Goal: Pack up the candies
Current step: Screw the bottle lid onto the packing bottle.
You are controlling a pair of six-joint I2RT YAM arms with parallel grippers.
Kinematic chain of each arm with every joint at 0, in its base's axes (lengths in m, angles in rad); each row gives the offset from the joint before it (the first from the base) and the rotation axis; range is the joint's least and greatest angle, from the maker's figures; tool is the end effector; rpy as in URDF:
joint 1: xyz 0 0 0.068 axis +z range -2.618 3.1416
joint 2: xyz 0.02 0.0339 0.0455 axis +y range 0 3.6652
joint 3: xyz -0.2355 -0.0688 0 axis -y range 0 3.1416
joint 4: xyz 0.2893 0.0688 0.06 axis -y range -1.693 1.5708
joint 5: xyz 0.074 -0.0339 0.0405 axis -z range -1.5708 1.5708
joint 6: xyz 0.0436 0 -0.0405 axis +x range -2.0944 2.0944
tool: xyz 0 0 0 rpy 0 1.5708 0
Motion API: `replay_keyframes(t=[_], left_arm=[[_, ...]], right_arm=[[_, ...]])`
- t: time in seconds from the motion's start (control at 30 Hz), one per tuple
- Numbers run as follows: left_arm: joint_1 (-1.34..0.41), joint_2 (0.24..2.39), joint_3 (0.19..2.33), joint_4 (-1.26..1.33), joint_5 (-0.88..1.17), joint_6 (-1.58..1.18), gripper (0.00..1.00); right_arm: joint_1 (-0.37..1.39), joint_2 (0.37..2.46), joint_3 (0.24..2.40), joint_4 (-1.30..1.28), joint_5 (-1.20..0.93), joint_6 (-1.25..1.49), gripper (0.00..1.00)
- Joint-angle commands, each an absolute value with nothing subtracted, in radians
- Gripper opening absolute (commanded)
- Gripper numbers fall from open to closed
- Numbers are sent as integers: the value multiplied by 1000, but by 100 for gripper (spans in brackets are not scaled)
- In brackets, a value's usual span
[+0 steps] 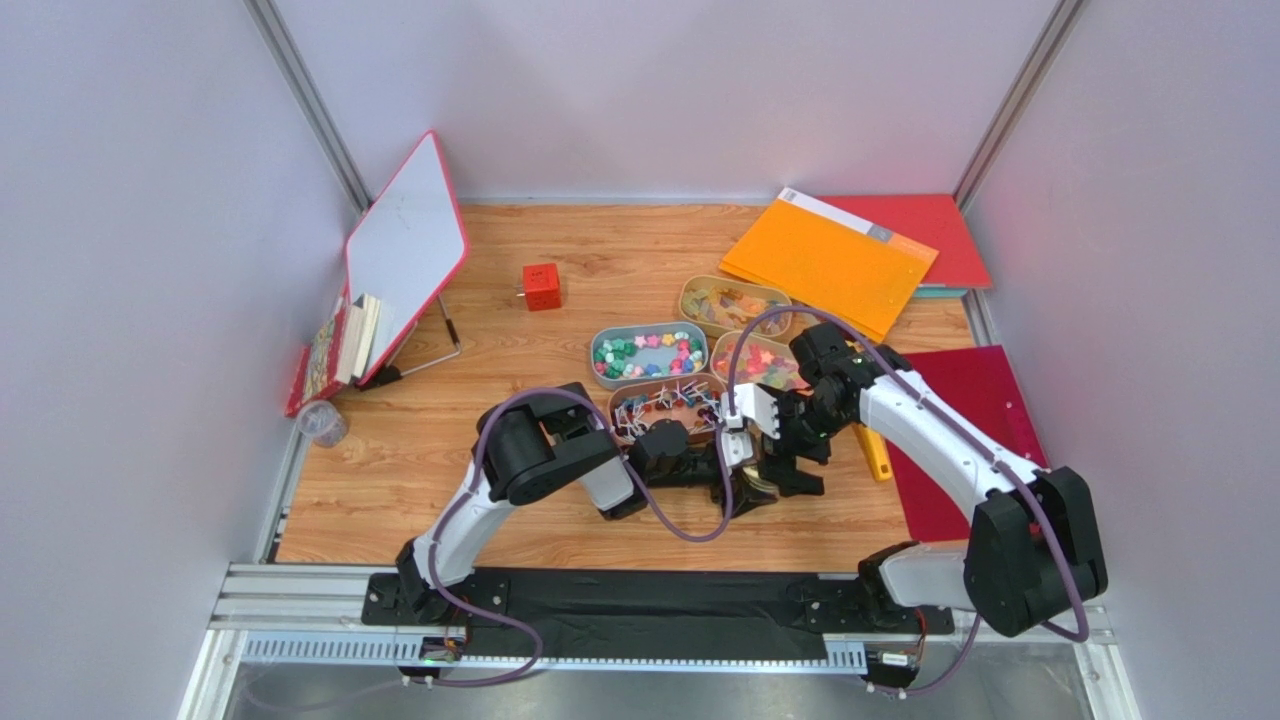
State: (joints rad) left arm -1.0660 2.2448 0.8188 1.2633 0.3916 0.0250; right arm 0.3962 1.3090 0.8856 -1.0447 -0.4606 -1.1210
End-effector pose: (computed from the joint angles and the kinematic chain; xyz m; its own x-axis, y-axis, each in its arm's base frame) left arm 0.1696 -0.3414 0.0014 -0.0535 0.1447 -0.9880 0.9928 0.1138 -0.0371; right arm 0.2315 0.1178 0.1644 -0.0498 -0.8953 -0.4427 -0.9950 0.0060 0.0999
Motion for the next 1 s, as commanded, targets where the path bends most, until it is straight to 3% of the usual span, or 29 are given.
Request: replay_keyframes(t=[0.0, 0.5, 0.97], left_arm=[[-1037, 2379, 756, 765, 276, 66, 0], [-1037, 2388, 764, 753, 299, 72, 0], [-1037, 2376, 761, 749, 311, 64, 0]], right_arm=[[410, 1249, 844, -1184, -491, -1082, 100], [361, 1138, 879, -1135, -442, -1058, 100], [360, 1298, 948, -1005, -571, -1269, 100]])
